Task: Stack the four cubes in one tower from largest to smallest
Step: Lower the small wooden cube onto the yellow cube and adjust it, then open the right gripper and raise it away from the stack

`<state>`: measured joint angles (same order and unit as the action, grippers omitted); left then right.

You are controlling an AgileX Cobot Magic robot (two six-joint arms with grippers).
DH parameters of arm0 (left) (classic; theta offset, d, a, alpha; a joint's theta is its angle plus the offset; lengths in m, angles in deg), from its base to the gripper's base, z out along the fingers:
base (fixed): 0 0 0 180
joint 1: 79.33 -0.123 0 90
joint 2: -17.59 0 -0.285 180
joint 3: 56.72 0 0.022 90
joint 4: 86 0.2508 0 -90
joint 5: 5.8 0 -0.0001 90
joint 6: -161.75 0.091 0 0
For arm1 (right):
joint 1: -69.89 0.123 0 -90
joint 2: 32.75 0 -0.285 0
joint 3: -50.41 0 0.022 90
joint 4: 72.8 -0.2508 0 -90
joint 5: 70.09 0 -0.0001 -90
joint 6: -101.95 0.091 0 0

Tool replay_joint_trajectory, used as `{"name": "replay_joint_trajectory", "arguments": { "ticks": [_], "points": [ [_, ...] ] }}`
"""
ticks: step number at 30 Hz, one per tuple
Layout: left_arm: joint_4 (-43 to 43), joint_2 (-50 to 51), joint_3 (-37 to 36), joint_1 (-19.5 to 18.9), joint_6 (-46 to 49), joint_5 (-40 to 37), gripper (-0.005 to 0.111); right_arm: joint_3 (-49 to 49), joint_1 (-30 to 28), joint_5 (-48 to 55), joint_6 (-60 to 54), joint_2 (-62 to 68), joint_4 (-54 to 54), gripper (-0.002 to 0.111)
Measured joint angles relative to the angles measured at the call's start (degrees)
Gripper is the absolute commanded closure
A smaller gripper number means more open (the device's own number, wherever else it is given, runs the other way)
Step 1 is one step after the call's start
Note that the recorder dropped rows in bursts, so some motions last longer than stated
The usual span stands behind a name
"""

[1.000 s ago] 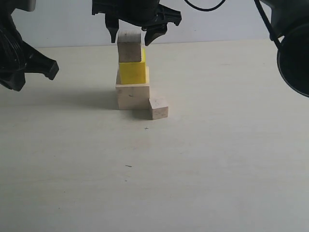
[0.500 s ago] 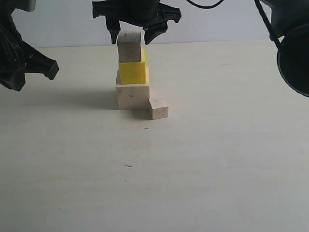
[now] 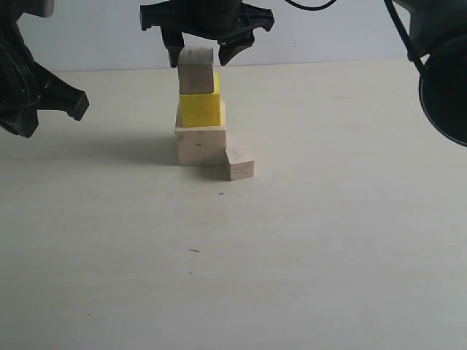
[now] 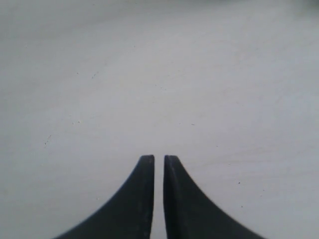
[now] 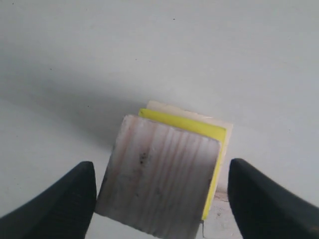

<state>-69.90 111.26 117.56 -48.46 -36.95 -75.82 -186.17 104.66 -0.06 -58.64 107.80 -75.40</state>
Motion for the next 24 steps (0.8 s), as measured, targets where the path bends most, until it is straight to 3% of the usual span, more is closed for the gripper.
{"name": "replay_joint_trajectory", "arguments": {
  "ticks": [24],
  "points": [
    [0.0,0.0,0.0,0.0,0.0,0.0,0.097,0.0,0.0,0.0,-4.4,0.0,0.0,0.038]
  ]
}}
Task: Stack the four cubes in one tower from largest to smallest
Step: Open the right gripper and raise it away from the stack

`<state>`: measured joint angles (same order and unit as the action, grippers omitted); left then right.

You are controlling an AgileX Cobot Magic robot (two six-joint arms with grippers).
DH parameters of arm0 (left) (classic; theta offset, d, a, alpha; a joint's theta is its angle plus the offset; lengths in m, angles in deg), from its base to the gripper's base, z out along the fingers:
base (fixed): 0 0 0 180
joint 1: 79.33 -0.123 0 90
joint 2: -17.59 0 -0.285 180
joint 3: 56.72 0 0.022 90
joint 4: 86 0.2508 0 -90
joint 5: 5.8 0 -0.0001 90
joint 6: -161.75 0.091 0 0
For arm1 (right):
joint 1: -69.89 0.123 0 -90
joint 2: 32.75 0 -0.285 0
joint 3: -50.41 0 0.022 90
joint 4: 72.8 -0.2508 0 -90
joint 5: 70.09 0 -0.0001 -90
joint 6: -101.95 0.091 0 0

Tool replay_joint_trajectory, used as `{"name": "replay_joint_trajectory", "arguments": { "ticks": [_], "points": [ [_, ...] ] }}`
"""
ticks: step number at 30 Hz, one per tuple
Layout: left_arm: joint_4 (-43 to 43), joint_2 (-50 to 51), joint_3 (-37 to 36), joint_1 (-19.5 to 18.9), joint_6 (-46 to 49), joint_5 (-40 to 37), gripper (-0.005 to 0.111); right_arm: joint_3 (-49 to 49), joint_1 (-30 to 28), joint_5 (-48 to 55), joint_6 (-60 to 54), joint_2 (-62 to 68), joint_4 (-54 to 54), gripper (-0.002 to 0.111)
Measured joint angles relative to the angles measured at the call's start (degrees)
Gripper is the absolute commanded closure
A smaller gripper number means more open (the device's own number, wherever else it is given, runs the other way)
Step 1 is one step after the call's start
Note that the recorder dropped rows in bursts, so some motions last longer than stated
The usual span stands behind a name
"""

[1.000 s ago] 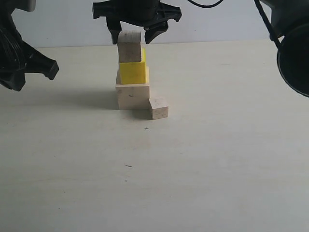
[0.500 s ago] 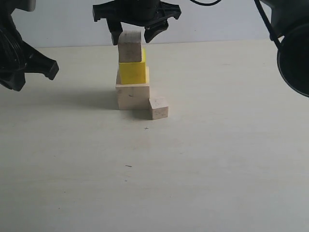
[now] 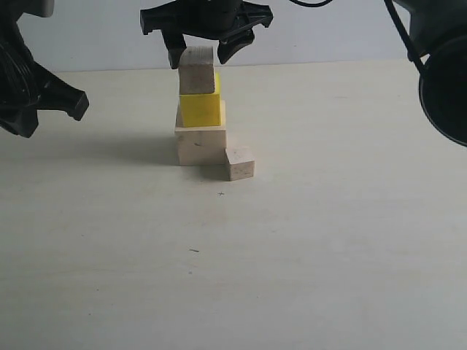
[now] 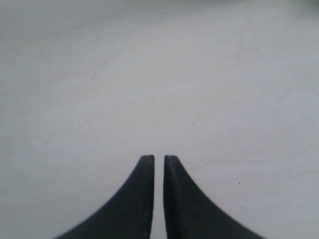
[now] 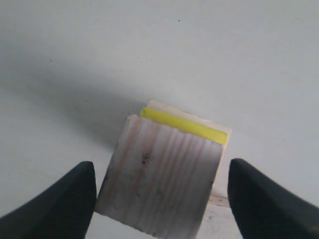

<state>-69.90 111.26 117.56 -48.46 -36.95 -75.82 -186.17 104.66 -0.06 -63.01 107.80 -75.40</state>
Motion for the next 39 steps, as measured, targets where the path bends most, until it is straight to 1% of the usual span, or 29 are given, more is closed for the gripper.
{"name": "replay_joint_trajectory", "arguments": {
  "ticks": [12,22,33,35,36,37,38,39],
  "points": [
    [0.0,0.0,0.0,0.0,0.0,0.0,0.097,0.0,0.0,0.0,-1.0,0.0,0.8,0.038],
    [0.0,0.0,0.0,0.0,0.0,0.0,0.097,0.0,0.0,0.0,-1.2,0.0,-1.1,0.038],
    [0.0,0.0,0.0,0.0,0.0,0.0,0.097,0.0,0.0,0.0,-1.2,-4.0,-0.9,0.038],
    [0.0,0.0,0.0,0.0,0.0,0.0,0.097,0.0,0.0,0.0,-1.4,-5.3,-0.5,0.043],
    [0.0,0.0,0.0,0.0,0.0,0.0,0.097,0.0,0.0,0.0,-2.1,-5.8,-0.5,0.054],
    [0.0,0.0,0.0,0.0,0.0,0.0,0.097,0.0,0.0,0.1,-4.0,-6.4,-0.5,0.061],
    [0.0,0.0,0.0,0.0,0.0,0.0,0.097,0.0,0.0,0.1,-5.1,-6.9,-0.5,0.075],
    [0.0,0.0,0.0,0.0,0.0,0.0,0.097,0.0,0.0,0.1,-7.0,-7.9,-0.5,0.084]
  ]
}}
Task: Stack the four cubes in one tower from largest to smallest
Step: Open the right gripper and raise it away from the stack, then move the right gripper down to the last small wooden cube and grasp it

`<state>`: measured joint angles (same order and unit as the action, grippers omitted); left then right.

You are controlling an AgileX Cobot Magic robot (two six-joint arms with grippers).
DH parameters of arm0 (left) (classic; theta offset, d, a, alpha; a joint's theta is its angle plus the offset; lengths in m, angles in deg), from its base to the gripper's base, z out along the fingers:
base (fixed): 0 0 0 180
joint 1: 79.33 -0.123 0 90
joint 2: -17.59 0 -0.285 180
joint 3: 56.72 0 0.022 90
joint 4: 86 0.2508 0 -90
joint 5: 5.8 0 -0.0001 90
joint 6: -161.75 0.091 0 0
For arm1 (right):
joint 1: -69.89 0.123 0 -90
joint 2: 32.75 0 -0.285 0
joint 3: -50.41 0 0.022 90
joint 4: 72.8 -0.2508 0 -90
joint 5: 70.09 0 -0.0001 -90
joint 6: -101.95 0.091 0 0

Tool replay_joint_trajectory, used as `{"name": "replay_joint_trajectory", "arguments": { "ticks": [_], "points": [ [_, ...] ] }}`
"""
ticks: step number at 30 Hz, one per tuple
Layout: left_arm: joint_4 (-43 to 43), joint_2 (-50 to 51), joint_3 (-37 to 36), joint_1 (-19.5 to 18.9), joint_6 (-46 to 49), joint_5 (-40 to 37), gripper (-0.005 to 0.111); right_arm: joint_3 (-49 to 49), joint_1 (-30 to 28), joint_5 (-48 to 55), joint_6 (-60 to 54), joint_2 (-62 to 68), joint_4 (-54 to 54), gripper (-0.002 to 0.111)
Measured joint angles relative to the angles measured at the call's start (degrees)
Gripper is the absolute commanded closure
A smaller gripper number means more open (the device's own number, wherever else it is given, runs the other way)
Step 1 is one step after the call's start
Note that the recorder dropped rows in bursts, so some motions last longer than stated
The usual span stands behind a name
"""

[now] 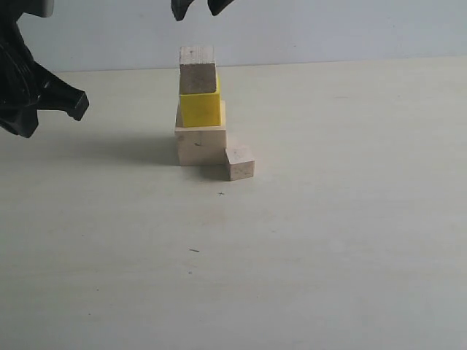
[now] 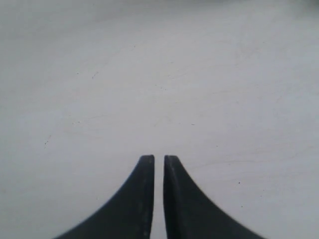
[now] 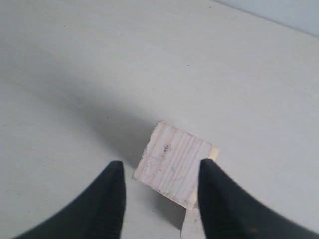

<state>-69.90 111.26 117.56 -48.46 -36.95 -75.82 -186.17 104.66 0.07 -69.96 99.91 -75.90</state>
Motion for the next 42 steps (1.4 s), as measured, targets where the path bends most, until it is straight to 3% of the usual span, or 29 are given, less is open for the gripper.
{"name": "replay_joint_trajectory", "arguments": {
  "ticks": [1,2,8,15,21,31,36,42],
  "points": [
    [0.0,0.0,0.0,0.0,0.0,0.0,0.097,0.0,0.0,0.0,-1.2,-0.6,0.3,0.101],
    [0.0,0.0,0.0,0.0,0.0,0.0,0.097,0.0,-0.1,0.0,-3.3,-1.6,1.2,0.109],
    [0.0,0.0,0.0,0.0,0.0,0.2,0.097,2.2,-5.4,-0.1,-4.3,-5.3,3.1,0.108],
    [0.3,0.0,0.0,0.0,0.0,1.6,0.097,20.5,-6.0,-1.7,-3.7,-10.6,2.8,0.108],
    [0.3,0.0,0.0,0.0,0.0,1.9,0.097,37.9,-6.0,-10.3,-2.8,-18.3,2.5,0.108],
    [0.3,0.0,0.0,0.0,-0.1,2.2,0.097,67.9,-6.0,-31.8,-3.1,-25.8,-9.7,0.108],
    [0.3,0.0,0.0,0.0,-0.1,2.7,0.097,73.5,-6.0,-38.0,-3.5,-22.7,-14.1,0.107],
    [0.3,0.0,0.0,0.0,-0.3,3.0,0.097,74.0,-5.6,-41.3,-7.1,-20.2,-17.7,0.089]
  ]
}}
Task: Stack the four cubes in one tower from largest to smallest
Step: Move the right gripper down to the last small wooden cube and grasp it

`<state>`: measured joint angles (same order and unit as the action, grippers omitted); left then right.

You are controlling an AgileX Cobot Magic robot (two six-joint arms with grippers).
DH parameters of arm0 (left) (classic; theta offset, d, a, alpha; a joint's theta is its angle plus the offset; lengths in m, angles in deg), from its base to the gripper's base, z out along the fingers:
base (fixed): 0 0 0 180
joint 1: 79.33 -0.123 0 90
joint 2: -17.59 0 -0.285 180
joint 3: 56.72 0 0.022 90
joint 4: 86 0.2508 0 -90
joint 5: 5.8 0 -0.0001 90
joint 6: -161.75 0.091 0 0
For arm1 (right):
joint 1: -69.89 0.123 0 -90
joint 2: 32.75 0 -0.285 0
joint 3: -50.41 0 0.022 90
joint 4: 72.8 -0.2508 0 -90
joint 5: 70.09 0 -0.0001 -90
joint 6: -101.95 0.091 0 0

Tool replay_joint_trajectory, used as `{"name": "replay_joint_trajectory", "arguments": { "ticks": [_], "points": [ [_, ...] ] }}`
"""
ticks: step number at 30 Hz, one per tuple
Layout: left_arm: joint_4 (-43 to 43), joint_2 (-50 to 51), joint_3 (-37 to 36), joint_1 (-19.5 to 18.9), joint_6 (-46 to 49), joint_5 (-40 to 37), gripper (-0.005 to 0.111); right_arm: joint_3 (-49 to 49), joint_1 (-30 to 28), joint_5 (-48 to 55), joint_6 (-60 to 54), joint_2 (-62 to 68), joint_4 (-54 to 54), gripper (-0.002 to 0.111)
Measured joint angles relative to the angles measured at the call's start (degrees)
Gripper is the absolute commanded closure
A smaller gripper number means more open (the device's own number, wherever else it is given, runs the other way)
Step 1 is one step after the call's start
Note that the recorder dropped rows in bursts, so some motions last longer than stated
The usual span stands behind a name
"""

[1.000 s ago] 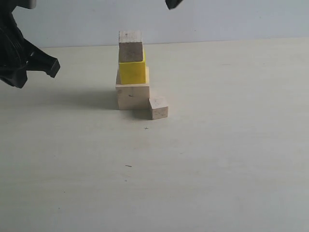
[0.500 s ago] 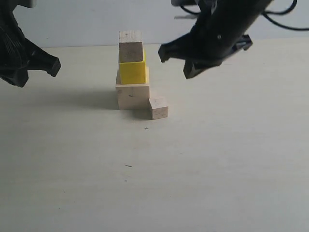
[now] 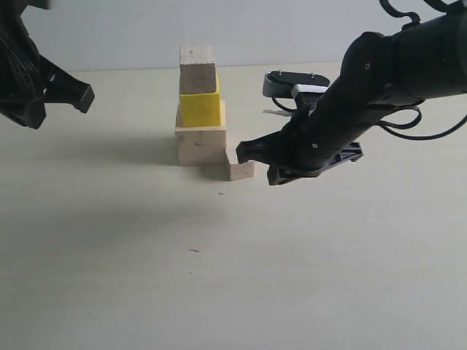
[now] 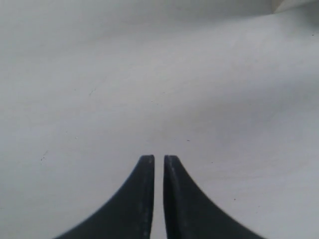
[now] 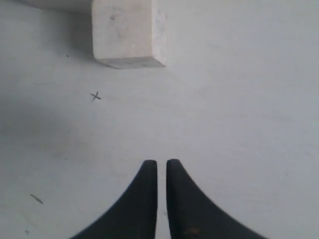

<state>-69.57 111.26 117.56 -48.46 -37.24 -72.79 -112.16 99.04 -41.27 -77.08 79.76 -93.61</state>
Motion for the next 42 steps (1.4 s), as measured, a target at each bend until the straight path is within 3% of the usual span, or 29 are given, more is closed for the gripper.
{"name": "replay_joint_trajectory", "arguments": {
  "ticks": [9,15,20,31,42],
  "points": [
    [-0.6,0.0,0.0,0.0,0.0,0.5,0.097,0.0,3.6,-7.6,-3.8,0.2,-1.1,0.057],
    [-0.6,0.0,0.0,0.0,-0.1,0.6,0.097,0.0,3.6,-12.5,-4.1,0.2,-0.5,0.047],
    [-0.6,0.0,0.0,0.0,-0.1,1.1,0.097,0.0,3.6,-17.0,-4.2,1.7,0.0,0.045],
    [-0.8,0.0,0.0,0.0,-0.1,1.2,0.097,-6.6,4.1,-15.6,-4.2,8.8,0.0,0.045],
    [-0.8,0.0,0.0,0.0,-0.1,1.6,0.097,-6.8,4.1,-15.9,-4.2,11.3,0.0,0.045]
  ]
}}
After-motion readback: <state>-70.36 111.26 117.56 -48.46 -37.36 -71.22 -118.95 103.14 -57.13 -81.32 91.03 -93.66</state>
